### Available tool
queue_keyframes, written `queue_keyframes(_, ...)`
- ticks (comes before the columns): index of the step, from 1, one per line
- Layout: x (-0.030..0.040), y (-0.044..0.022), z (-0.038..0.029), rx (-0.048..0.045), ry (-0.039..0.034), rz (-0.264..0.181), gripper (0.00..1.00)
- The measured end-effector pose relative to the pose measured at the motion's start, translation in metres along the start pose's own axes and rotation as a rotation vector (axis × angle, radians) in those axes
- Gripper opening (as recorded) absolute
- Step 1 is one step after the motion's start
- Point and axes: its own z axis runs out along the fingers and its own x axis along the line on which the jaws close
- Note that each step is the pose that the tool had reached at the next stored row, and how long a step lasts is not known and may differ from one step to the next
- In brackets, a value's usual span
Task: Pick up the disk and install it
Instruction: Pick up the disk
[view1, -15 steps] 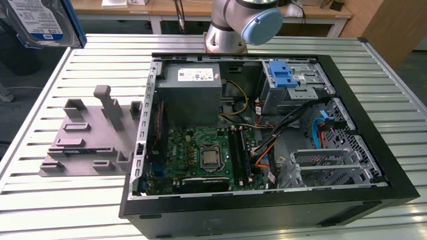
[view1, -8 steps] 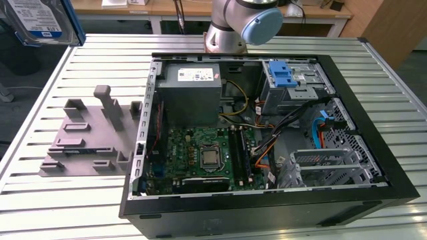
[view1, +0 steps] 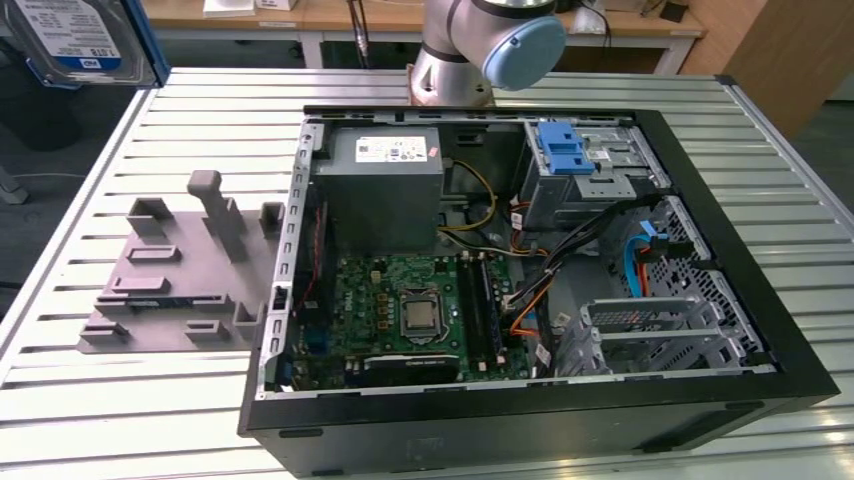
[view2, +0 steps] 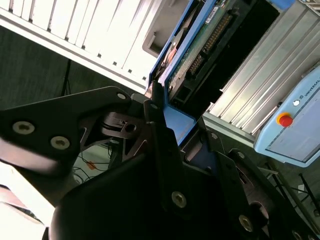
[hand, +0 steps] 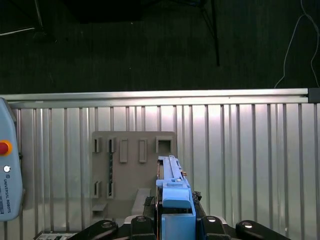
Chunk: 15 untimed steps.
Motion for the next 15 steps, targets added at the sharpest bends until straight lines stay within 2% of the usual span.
queue_keyframes(6, 0.0000, 0.0000, -0.0046, -0.0001, 0.0000, 0.000, 0.36)
queue_keyframes(15, 0.0002, 0.0001, -0.0049, -0.0001, 0.0000, 0.000, 0.36)
